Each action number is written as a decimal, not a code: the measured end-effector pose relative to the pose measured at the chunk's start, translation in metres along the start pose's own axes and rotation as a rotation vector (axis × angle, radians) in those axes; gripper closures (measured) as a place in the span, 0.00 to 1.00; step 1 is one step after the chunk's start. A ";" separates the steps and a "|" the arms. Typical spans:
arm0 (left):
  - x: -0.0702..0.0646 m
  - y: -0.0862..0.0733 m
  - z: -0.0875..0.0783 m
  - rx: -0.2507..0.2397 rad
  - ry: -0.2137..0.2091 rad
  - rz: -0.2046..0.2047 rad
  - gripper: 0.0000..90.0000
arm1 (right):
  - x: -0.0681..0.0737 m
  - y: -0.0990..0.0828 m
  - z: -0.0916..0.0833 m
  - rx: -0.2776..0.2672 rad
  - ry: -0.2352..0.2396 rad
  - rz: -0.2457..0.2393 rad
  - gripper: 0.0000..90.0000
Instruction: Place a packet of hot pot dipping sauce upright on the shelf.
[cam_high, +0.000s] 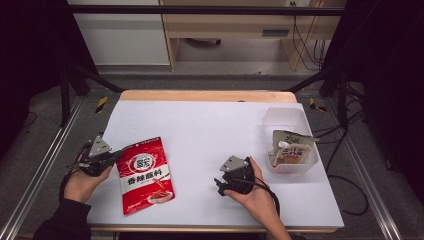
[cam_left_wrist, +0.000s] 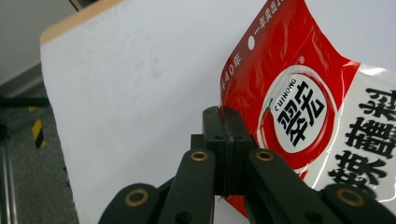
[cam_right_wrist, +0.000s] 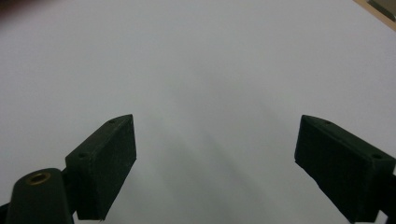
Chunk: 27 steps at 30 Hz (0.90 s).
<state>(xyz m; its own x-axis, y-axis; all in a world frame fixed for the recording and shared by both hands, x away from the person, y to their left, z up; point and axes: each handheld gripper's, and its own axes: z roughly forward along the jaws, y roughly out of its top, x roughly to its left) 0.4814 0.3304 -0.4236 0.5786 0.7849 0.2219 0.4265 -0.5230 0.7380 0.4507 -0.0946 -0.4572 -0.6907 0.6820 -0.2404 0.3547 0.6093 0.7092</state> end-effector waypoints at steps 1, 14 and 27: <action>-0.002 0.003 0.000 -0.007 0.000 0.013 1.00 | 0.000 0.001 -0.001 -0.005 -0.001 0.001 0.15; -0.025 0.041 0.000 -0.089 0.001 0.092 1.00 | -0.004 0.012 -0.013 -0.038 -0.034 -0.013 0.15; -0.052 0.076 -0.004 -0.147 -0.002 0.179 1.00 | -0.008 0.039 -0.026 -0.037 -0.035 -0.066 0.16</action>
<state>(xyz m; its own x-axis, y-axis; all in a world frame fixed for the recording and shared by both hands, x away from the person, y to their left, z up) 0.4809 0.2515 -0.3764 0.6376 0.6828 0.3567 0.2107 -0.6000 0.7718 0.4535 -0.0871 -0.4103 -0.6895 0.6545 -0.3101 0.2848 0.6387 0.7148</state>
